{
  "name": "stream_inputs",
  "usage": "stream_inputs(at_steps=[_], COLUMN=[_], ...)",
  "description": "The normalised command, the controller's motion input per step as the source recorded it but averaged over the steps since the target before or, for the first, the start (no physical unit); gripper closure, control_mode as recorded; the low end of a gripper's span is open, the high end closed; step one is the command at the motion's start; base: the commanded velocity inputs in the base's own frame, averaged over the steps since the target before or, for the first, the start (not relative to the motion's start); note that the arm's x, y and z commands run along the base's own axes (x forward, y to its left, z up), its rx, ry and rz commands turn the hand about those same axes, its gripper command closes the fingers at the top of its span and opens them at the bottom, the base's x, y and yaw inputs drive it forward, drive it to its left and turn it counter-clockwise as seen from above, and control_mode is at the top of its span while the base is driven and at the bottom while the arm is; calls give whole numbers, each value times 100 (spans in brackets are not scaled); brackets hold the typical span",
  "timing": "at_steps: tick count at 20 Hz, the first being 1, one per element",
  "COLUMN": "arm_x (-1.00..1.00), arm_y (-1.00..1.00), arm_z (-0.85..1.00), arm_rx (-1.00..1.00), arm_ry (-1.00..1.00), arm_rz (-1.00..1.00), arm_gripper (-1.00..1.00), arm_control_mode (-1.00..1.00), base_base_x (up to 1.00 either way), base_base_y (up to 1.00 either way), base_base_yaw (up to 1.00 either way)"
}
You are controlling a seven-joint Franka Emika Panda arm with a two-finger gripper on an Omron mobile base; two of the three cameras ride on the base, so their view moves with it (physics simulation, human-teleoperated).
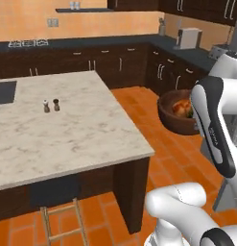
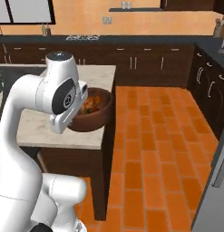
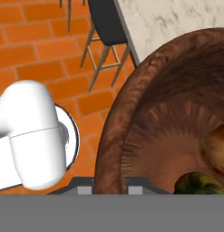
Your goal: Pick the chicken drumstick and bell pepper from their plates and place them in the bowl. Then put the bowl in the fridge.
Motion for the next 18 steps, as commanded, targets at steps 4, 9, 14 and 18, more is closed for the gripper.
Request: stream_inputs(at_steps=[4,9,14,18], arm_x=[0,0,0,0], arm_y=[0,0,0,0], arm_z=[0,0,0,0], arm_rx=[0,0,0,0], arm_ry=[0,0,0,0], arm_rz=[0,0,0,0], arm_gripper=[100,100,100,100], arm_control_mode=[100,100,100,100], base_base_x=[14,33,65,81], base_base_y=[-100,-98,-47,-7], base_base_yaw=[45,28,-16,-26])
